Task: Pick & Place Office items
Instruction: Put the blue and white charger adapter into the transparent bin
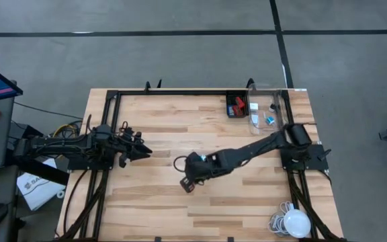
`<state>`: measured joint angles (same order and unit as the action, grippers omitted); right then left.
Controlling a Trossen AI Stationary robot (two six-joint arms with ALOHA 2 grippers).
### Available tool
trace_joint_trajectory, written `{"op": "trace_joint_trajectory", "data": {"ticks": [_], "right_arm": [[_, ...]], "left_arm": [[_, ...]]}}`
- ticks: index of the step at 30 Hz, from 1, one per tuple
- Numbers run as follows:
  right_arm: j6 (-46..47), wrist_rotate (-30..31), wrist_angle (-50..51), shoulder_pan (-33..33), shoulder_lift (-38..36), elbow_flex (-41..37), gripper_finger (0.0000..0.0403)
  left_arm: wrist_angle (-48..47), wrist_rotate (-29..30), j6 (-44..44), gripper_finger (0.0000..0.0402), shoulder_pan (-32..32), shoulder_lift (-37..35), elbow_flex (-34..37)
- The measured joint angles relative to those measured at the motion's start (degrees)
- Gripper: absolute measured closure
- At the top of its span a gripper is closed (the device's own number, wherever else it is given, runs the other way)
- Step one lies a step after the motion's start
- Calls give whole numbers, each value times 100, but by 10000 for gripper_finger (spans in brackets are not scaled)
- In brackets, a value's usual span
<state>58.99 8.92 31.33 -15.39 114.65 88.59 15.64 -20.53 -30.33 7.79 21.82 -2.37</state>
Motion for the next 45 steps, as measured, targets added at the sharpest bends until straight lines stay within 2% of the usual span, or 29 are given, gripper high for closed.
{"op": "trace_joint_trajectory", "data": {"ticks": [4, 8, 12, 15, 20, 27, 45], "right_arm": [[-1237, -388, 438, 325, -83, 1, 374], [-2675, -1035, 728, 727, -40, -4, 312], [-3932, -977, 889, 952, -17, -9, 228], [-4790, -671, 896, 1010, -20, -6, 165], [-5526, -566, 942, 1029, 3, -6, 99], [-6361, -587, 933, 1028, 90, -280, 79], [-6516, -629, -67, 1183, 94, -1121, 81]], "left_arm": [[25, -2, 0, 284, -2, 3, 0], [38, -2, 0, 284, -2, 3, 0], [34, -2, 0, 284, -2, 3, 0], [34, -4, 0, 284, -1, 3, 0], [33, -9, 0, 284, -2, 3, 0], [36, -22, 0, 284, -1, 3, 0], [84, 4, 0, 284, 0, 3, 0]]}}
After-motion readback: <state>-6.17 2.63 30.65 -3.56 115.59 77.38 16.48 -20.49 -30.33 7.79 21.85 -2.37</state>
